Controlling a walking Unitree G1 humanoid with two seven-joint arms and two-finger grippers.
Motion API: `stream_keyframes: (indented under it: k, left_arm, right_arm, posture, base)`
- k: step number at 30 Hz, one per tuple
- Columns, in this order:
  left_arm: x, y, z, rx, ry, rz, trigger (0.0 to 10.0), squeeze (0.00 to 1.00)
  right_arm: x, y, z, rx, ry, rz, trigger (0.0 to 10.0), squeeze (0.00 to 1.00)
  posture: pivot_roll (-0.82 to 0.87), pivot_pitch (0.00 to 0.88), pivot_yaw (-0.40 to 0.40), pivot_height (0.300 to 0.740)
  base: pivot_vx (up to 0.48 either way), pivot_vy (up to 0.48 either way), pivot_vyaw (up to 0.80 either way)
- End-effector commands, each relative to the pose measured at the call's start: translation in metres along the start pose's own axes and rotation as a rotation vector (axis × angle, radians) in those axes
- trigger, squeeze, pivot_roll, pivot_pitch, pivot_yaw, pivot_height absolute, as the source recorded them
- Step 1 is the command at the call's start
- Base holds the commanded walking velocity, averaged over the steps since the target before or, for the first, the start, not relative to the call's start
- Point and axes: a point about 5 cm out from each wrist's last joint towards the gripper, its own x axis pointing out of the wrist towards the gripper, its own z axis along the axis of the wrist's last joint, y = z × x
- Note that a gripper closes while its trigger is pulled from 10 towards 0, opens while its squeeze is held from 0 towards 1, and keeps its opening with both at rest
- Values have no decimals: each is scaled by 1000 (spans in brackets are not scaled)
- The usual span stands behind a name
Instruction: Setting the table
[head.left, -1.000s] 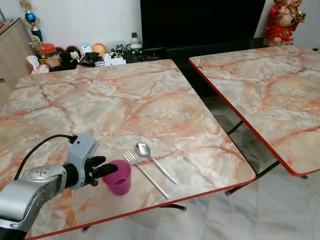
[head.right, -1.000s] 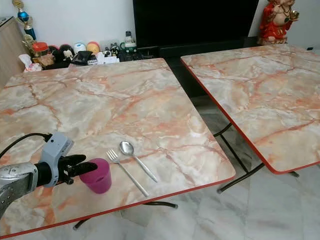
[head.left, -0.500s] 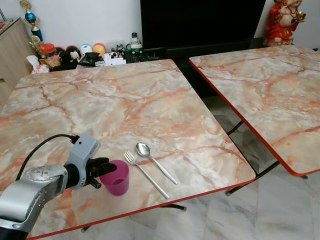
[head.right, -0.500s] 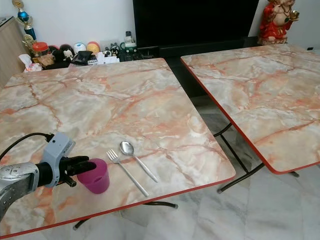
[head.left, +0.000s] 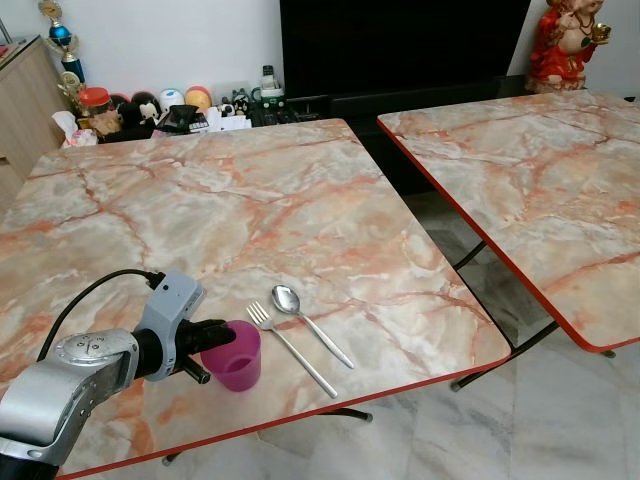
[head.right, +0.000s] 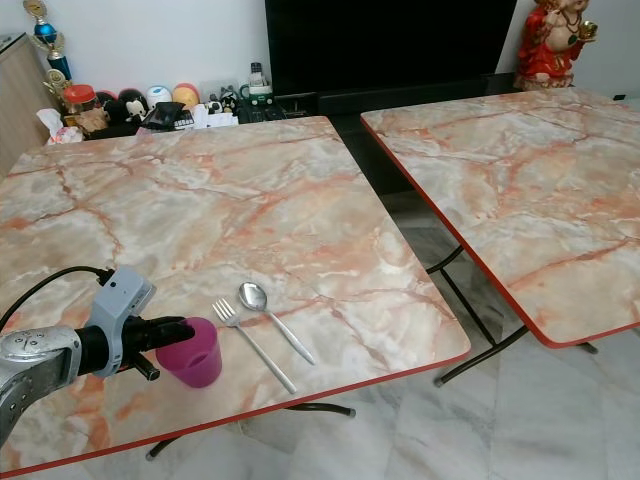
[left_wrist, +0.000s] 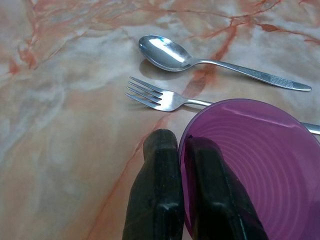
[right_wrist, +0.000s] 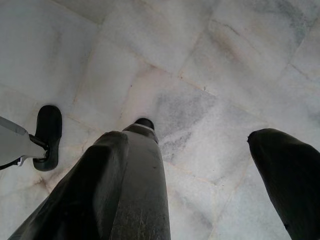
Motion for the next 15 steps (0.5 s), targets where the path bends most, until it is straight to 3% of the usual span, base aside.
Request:
stream_keyframes:
  k: [1,5,11,15]
  left_arm:
    - [-1,-1,0,27,1,8,0,0]
    - [2,-2,3,3,-40,23,0,0]
    - [7,11,10,-78,-136,172,0,0]
    - [0,34,36,-164,-385,370,0,0]
  right_arm:
    - [-4,6,-25,-16,100,20,10000,0]
    - [-5,6,-25,-16,101,20,10000,0]
    - [-5,5,-26,-16,101,21,10000,0]
    - [-5,4,-26,-12,100,17,10000,0]
  posture:
    - [47,80,23,740]
    - [48,80,21,740]
    - [40,81,17,740]
    - [45,78,16,740]
  base:
    - [0,0,0]
    - [0,0,0]
    - [0,0,0]
    - [0,0,0]
